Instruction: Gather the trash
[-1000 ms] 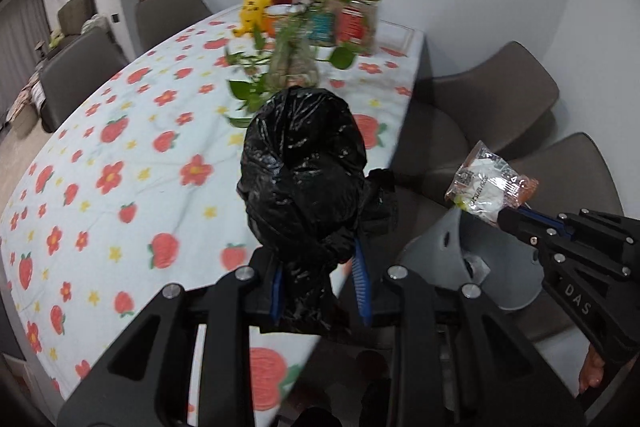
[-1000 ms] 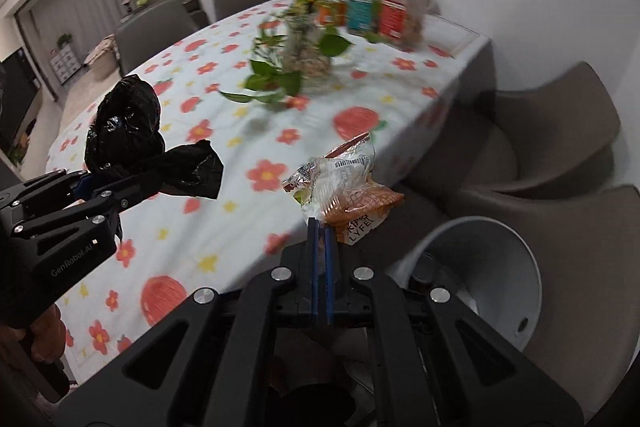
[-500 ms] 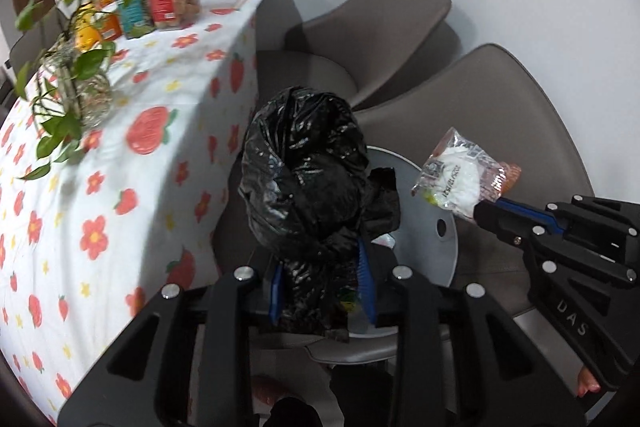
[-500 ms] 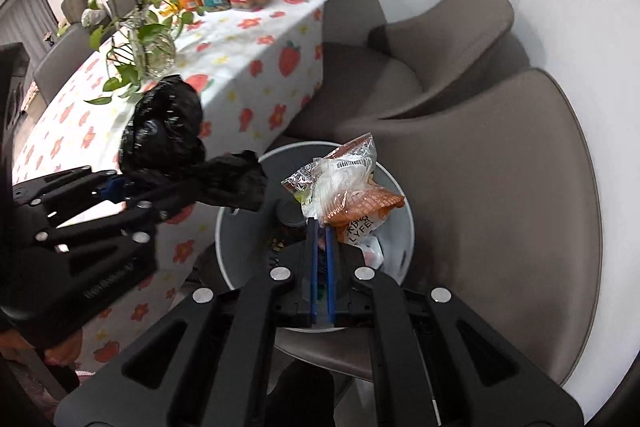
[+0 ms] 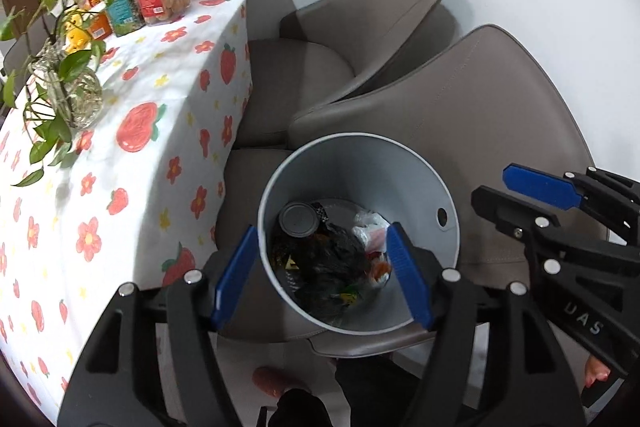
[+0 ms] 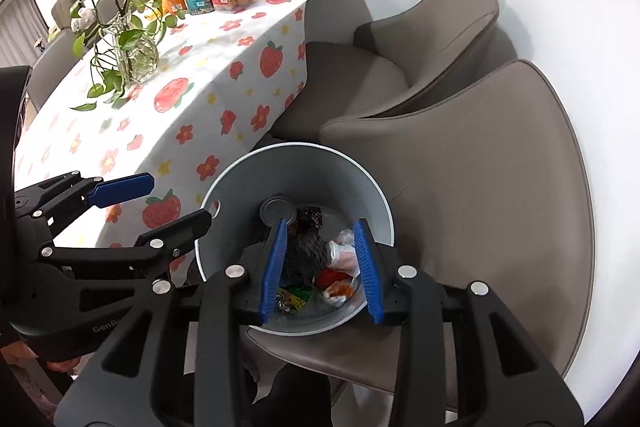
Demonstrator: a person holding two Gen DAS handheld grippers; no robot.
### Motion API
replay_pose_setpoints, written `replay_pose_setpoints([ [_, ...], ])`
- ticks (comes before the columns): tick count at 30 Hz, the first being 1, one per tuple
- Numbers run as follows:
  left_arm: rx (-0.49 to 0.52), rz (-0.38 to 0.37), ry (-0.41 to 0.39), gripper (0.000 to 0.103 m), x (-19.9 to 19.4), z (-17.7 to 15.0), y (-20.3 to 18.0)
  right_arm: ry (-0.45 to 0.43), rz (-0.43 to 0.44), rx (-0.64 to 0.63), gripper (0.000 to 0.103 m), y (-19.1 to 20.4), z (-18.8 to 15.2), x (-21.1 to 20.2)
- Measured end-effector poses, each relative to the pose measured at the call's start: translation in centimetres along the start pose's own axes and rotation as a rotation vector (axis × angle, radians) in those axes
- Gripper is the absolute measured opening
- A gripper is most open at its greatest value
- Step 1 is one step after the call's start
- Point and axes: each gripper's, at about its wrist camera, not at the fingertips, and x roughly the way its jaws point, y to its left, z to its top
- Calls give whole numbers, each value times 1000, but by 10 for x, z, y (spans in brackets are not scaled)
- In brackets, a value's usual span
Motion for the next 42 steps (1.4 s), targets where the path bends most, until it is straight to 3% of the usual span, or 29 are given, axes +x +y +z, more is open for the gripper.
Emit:
replay_pose_setpoints([
  [6, -56, 48, -43, 68, -26, -8, 27, -24, 48, -82, 36, 31, 12, -6],
  [10, -137, 119, -73, 68, -50, -21, 60, -38, 112, -174, 37, 70, 23, -9],
  [14, -271, 201, -96, 69, -77, -44, 104, -59, 194, -296, 45, 124, 34, -11],
  [19, -460, 351, -124, 71, -119, -81, 161, -78, 306, -451, 47, 199, 43, -20],
  [23, -609, 436, -144, 73, -159, -112, 204, -83, 380, -577, 58, 262, 44, -34],
  [27, -713, 521, -175, 75, -201, -142, 238, -85, 446, -651, 59, 313, 42, -51],
  [33, -792, 600, -212, 80, -257, -180, 267, -97, 466, -674, 62, 366, 36, -75],
  [42, -832, 642, -195, 80, -292, -210, 289, -90, 440, -674, 65, 407, 28, -93],
])
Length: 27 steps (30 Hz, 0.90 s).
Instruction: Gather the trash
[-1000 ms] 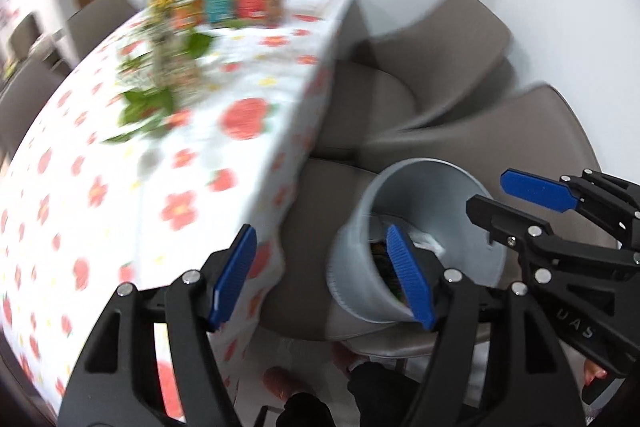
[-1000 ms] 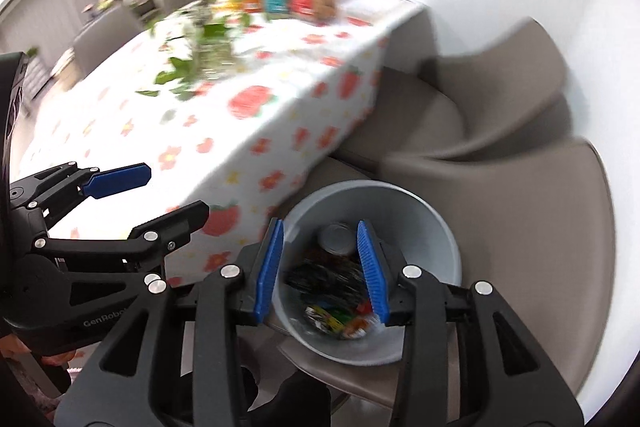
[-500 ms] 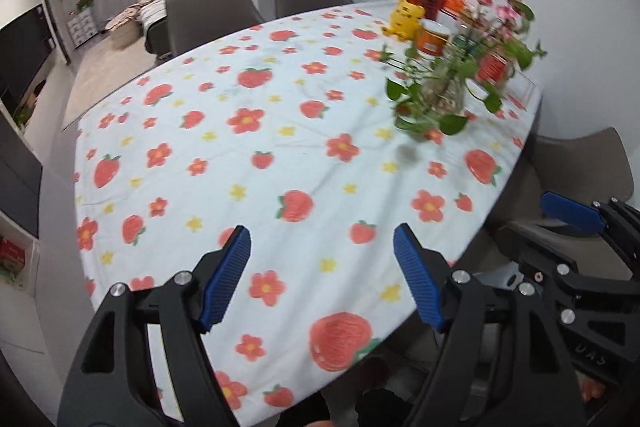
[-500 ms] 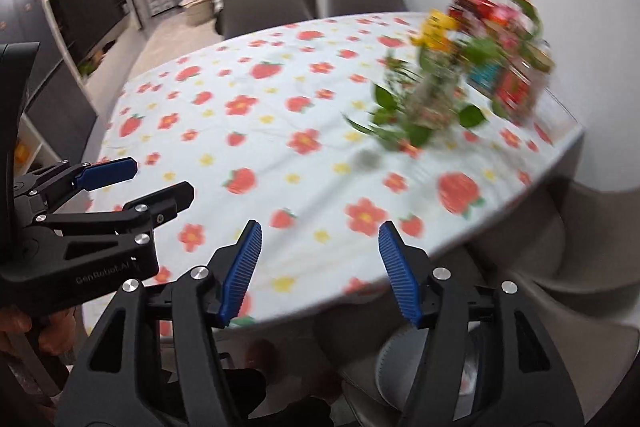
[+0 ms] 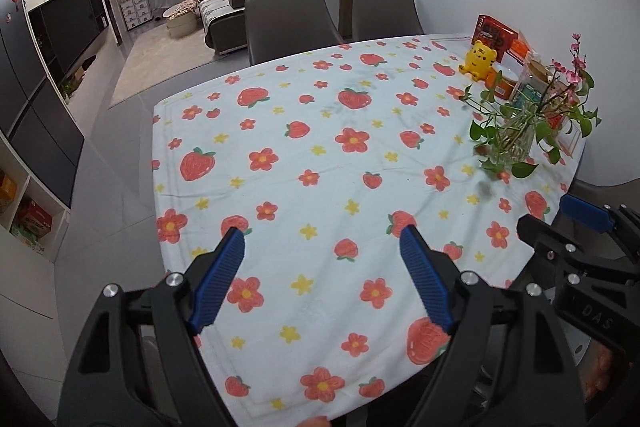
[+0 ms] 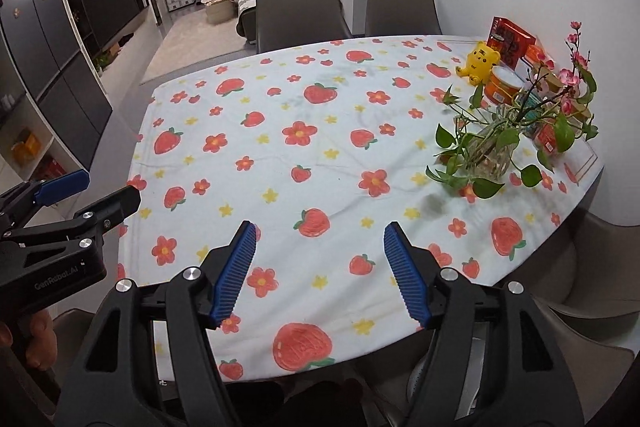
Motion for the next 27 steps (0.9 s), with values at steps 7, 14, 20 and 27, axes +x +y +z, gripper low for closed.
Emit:
replay_pose_setpoints([
  [7, -40, 34, -6, 80, -14, 9, 6, -5, 8, -34, 66, 2, 16, -8],
  [14, -93, 63, -26, 80, -24, 15, 5, -45, 15, -80, 72, 0, 32, -19],
  [20, -107, 76, -22, 80, -28, 16, 0, -37, 33, -101, 72, -3, 33, -17],
  [27, -117, 88, -17, 80, -32, 13, -5, -31, 43, -101, 72, -6, 32, -17],
])
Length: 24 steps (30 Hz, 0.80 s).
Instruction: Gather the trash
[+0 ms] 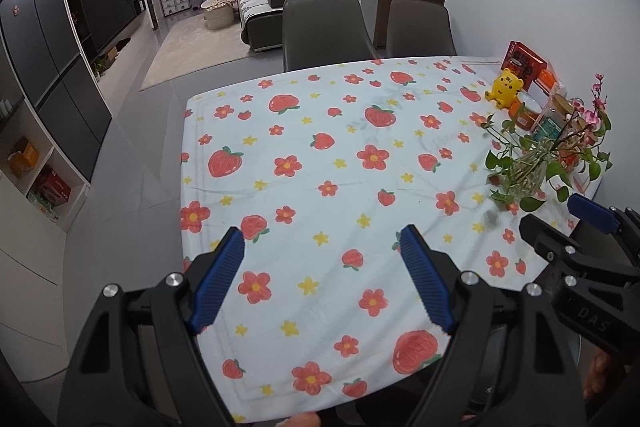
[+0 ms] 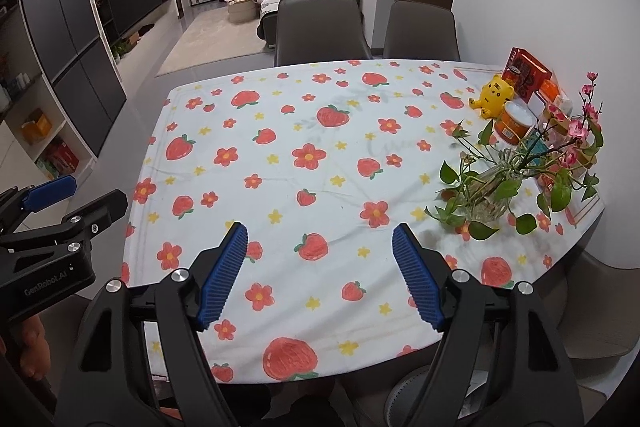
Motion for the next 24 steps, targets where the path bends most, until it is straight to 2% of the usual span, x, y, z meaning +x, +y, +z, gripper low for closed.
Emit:
replay_pose_setpoints([
  [24, 4, 4, 0, 80, -4, -2, 1, -1, 21, 2, 73, 0, -6, -7],
])
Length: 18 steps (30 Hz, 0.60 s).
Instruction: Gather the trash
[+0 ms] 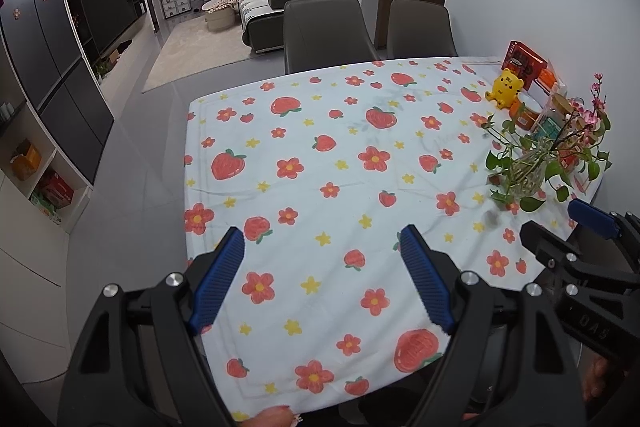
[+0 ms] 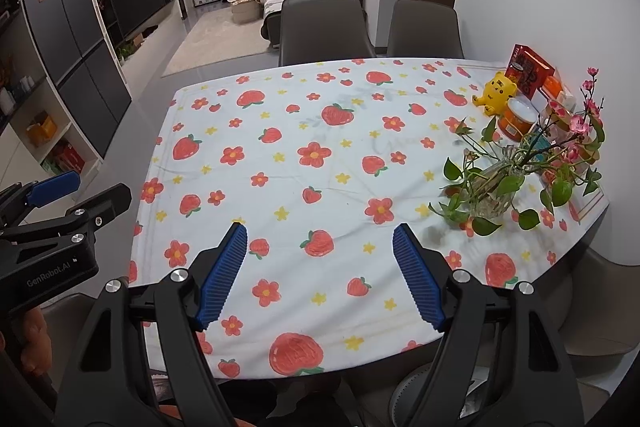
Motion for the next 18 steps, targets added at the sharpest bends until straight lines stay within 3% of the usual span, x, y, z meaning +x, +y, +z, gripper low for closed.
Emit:
replay_pose_setpoints([
  [18, 0, 0, -2, 80, -1, 2, 0, 1, 2, 2, 73, -1, 1, 0],
])
